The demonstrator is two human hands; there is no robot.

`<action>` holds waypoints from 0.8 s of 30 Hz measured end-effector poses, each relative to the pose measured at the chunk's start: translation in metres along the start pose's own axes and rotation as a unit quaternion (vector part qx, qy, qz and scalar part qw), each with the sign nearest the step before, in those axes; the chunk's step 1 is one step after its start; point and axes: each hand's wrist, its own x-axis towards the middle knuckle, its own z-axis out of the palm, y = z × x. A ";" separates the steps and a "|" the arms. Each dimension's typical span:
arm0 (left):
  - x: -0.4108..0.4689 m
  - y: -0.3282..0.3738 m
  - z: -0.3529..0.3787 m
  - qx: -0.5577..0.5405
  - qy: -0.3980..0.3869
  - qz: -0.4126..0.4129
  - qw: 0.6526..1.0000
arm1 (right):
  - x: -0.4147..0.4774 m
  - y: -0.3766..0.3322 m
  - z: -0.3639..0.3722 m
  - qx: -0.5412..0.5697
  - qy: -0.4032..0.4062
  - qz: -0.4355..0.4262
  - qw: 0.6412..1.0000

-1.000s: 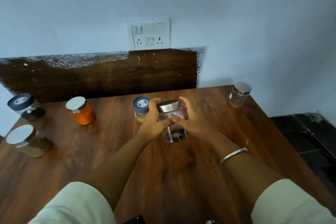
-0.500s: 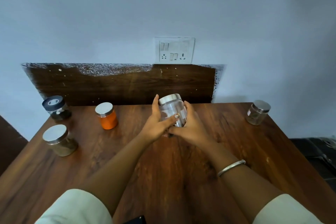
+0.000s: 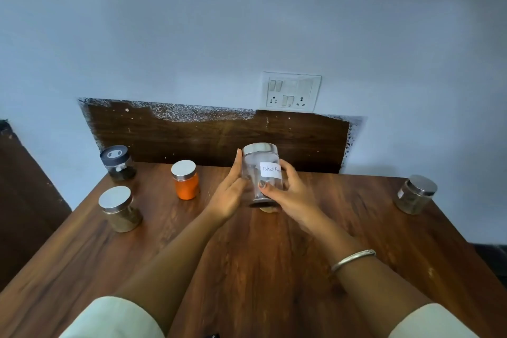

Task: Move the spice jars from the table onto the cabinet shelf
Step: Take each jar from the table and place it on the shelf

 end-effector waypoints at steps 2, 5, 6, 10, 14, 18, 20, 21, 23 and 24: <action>-0.003 0.002 -0.002 0.028 -0.006 0.006 1.000 | 0.001 -0.004 0.004 -0.014 0.018 -0.016 1.000; -0.005 0.008 -0.004 0.045 -0.020 0.011 0.999 | 0.002 -0.008 0.005 -0.025 0.006 -0.035 0.999; -0.004 0.009 -0.006 0.037 -0.020 0.012 0.999 | 0.004 -0.009 0.004 -0.025 0.001 -0.034 0.999; 0.000 0.018 -0.011 0.016 -0.024 0.021 0.999 | 0.012 -0.012 -0.004 0.006 -0.018 -0.024 1.000; 0.003 0.022 -0.009 0.011 -0.027 0.041 0.999 | 0.016 -0.017 -0.011 0.001 -0.030 -0.039 0.999; 0.006 0.028 -0.005 0.075 -0.031 0.068 0.994 | 0.019 -0.021 -0.017 -0.024 -0.010 -0.063 0.998; 0.008 0.032 -0.005 0.127 -0.028 0.077 0.988 | 0.020 -0.024 -0.019 -0.038 0.000 -0.074 0.997; 0.008 0.035 -0.006 0.148 -0.028 0.076 0.986 | 0.020 -0.025 -0.020 -0.043 0.002 -0.078 0.996; 0.009 0.039 -0.008 0.175 -0.041 0.064 0.982 | 0.018 -0.030 -0.022 -0.054 -0.001 -0.090 0.995; 0.010 0.040 -0.009 0.191 -0.050 0.061 0.978 | 0.017 -0.032 -0.023 -0.063 -0.003 -0.094 0.994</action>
